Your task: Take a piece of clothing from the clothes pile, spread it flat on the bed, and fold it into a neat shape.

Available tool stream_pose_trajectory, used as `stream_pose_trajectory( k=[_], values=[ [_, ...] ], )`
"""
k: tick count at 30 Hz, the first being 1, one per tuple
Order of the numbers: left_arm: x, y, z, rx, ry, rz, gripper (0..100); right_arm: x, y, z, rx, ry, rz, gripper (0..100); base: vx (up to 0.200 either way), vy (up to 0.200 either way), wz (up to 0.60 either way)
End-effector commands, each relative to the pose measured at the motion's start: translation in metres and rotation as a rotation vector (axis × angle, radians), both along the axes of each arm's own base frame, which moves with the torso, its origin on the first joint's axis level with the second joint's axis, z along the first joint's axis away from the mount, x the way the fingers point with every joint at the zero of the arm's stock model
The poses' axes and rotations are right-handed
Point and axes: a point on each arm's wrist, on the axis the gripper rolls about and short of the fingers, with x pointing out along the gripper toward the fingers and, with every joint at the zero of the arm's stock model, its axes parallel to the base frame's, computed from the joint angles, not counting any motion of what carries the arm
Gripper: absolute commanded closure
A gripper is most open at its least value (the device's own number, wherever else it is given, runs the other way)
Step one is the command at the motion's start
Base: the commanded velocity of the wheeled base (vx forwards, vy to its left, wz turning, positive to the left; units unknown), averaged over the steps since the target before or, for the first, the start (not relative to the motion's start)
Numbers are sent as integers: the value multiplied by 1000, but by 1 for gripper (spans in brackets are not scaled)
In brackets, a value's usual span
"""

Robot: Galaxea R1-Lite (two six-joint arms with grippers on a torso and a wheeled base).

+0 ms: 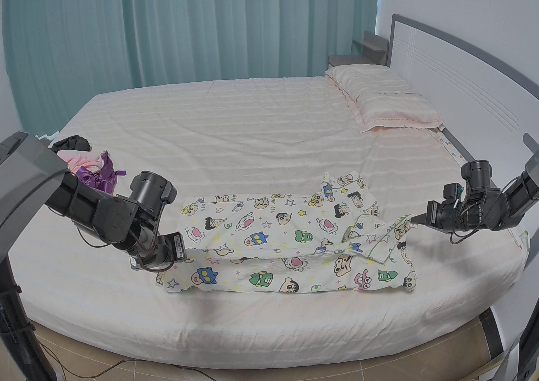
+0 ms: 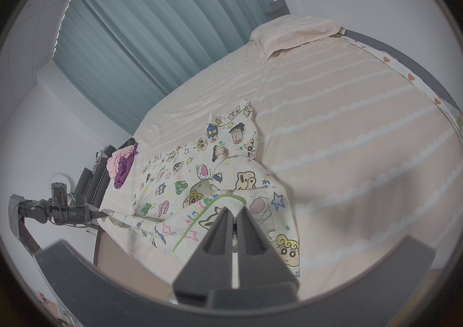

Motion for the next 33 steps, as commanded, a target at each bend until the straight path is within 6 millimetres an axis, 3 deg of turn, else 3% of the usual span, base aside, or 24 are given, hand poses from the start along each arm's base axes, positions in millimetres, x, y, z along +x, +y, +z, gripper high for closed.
stream_pose_trajectory(
  k=[1, 6, 14, 21, 27, 33],
  values=[
    [-20, 4, 22, -1, -16, -8, 100, -21, 0, 20, -1, -32, 0, 100, 0, 0, 0],
    [-38, 9, 26, 29, 2, -2, 100, -47, 1, 34, -1, -54, 8, 100, 0, 0, 0],
    [-53, 12, 9, 61, 83, -9, 100, -85, 4, 45, -9, -59, 24, 100, 0, 0, 0],
    [-58, 8, 5, 66, 103, -31, 100, -103, 5, 49, -27, -48, 39, 100, 0, 0, 0],
    [-43, 4, 8, 52, 72, -23, 100, -94, 6, 55, -31, -67, 46, 100, 0, 0, 0],
    [-16, -2, -12, 63, 103, -10, 100, -62, 7, 37, -30, -20, 50, 100, 0, 0, 0]
  ],
)
